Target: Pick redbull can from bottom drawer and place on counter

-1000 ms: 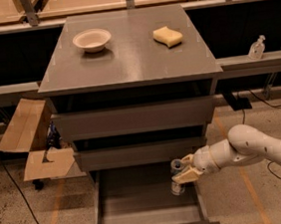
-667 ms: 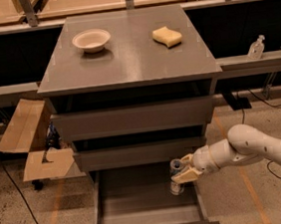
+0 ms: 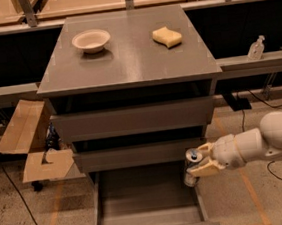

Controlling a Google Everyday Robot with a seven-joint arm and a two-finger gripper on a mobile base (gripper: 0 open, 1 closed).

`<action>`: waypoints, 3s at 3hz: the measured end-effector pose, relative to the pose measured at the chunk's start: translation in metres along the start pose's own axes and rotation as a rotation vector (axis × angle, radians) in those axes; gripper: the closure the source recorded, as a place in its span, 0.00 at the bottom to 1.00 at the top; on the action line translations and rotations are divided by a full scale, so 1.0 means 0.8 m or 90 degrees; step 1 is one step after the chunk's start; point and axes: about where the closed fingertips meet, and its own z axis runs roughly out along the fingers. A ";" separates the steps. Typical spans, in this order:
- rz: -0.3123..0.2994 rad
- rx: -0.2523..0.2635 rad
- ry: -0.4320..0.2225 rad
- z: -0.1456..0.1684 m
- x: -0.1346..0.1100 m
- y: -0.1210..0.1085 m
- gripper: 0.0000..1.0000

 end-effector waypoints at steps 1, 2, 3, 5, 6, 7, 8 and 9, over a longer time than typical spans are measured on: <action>-0.068 0.048 0.028 -0.090 -0.095 0.020 1.00; -0.107 0.072 0.047 -0.113 -0.135 0.030 1.00; -0.106 0.071 0.047 -0.112 -0.134 0.030 1.00; -0.147 0.125 0.044 -0.145 -0.190 -0.003 1.00; -0.190 0.167 0.075 -0.187 -0.251 -0.023 1.00; -0.231 0.225 0.091 -0.242 -0.333 -0.061 1.00; -0.217 0.225 0.077 -0.259 -0.379 -0.100 1.00; -0.244 0.260 0.057 -0.292 -0.421 -0.108 1.00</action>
Offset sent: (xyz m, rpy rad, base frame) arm -0.0089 -0.0082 0.0821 -0.0571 -0.0882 0.0061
